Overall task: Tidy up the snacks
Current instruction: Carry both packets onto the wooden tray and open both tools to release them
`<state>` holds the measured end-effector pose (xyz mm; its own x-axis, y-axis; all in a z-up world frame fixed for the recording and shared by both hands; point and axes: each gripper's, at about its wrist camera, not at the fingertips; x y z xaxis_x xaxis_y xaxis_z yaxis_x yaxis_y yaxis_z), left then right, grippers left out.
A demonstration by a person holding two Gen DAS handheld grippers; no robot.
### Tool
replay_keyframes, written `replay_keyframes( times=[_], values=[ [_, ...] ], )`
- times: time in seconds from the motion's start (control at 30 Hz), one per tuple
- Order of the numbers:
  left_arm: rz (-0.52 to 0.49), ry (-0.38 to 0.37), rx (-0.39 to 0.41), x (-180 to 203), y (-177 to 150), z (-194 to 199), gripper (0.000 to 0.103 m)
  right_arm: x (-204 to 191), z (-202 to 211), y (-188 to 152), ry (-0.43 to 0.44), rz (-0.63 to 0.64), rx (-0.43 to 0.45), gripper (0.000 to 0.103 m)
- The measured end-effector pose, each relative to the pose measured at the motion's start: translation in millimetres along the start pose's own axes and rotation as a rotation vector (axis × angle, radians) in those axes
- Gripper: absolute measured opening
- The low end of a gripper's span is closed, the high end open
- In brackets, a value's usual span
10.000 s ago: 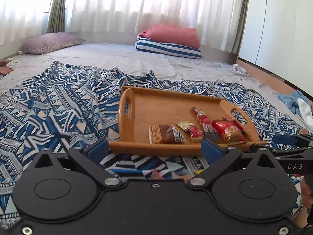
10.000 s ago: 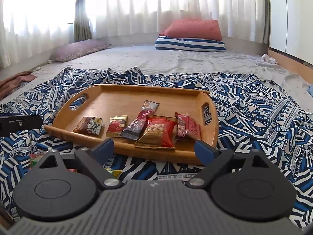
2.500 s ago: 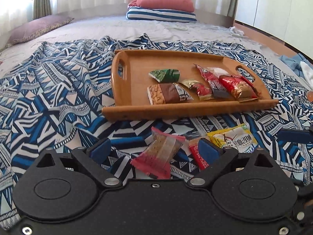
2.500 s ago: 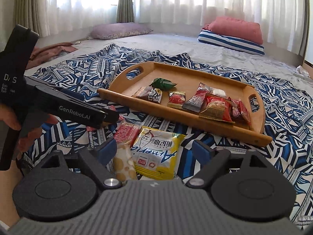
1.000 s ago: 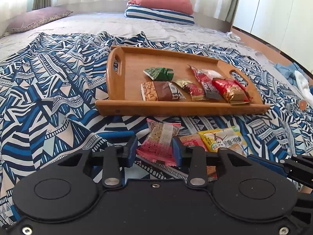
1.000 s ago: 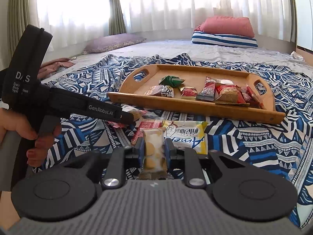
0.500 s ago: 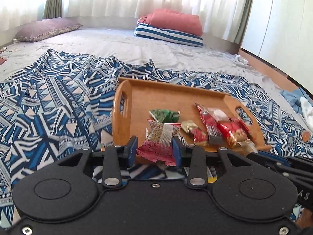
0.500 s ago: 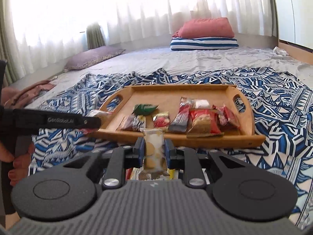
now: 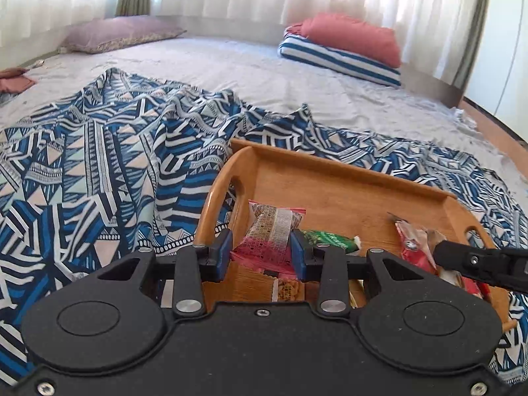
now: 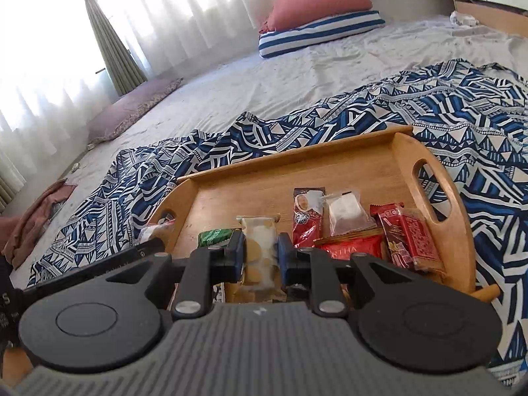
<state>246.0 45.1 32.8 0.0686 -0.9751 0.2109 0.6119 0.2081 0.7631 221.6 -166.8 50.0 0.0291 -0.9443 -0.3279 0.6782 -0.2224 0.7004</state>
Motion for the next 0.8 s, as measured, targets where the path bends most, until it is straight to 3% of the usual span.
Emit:
replay_keyframes(
  times=[0.27,0.8],
  values=[
    [0.007,0.006,-0.029,4.6,-4.1,-24.8,0.035,-4.2,-50.7,13.8,-0.036,0.023,-0.040,0.025],
    [-0.028,-0.001,-0.027,10.7,-6.9,-32.7,0.035,-13.3,-79.0,10.8,-0.088,0.106,-0.055,0.025]
  ],
)
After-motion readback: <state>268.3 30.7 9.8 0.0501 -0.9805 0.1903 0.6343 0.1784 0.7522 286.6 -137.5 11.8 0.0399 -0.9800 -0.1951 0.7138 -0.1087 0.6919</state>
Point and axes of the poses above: each gripper's, at about its wrist camera, not at the fingertips, and z roughly against the way its jaws point, x to its right, y to its top, and after that the axes turned 5 degrees about -y, right-handed
